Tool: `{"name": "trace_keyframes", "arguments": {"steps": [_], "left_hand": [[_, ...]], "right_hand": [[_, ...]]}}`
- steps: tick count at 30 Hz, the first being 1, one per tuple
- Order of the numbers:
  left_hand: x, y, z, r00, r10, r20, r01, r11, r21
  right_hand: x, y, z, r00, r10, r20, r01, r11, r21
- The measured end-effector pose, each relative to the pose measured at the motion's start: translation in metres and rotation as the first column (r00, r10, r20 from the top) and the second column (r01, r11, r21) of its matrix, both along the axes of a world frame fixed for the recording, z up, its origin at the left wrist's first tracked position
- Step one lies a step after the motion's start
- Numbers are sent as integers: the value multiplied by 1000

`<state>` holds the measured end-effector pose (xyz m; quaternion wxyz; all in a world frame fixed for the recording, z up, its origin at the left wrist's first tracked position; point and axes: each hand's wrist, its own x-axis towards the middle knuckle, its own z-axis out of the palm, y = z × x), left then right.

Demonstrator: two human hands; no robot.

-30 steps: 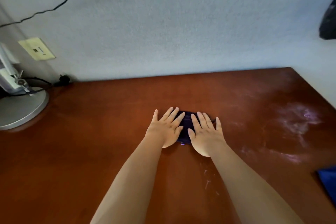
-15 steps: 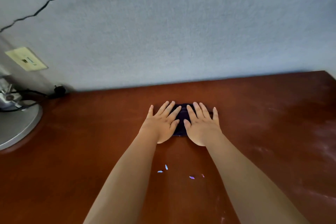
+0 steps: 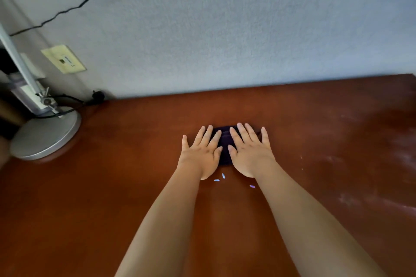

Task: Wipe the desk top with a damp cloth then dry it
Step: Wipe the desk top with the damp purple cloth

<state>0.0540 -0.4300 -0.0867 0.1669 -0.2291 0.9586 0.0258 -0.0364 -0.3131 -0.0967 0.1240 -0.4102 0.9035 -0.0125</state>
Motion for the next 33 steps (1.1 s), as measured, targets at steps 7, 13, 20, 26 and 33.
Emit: {"name": "trace_keyframes", "arguments": {"steps": [7,13,20,26,33], "left_hand": [[52,46,-1,995,97,16,-98,995,16],[62,66,-1,995,96,28,-96,995,21],[34,47,-1,995,101,10,-101,994,32],[-25,9,-1,992,122,-20,-121,992,32],[-86,-39,-4,990,130,-57,-130,992,2]], "right_hand": [[38,34,3,992,122,-38,-120,992,36],[44,57,4,987,154,-48,-150,987,62],[11,37,3,986,164,-33,-163,986,39],[-44,-2,4,988,153,-22,-153,988,16],[-97,-47,2,993,117,-15,-117,993,0]]}}
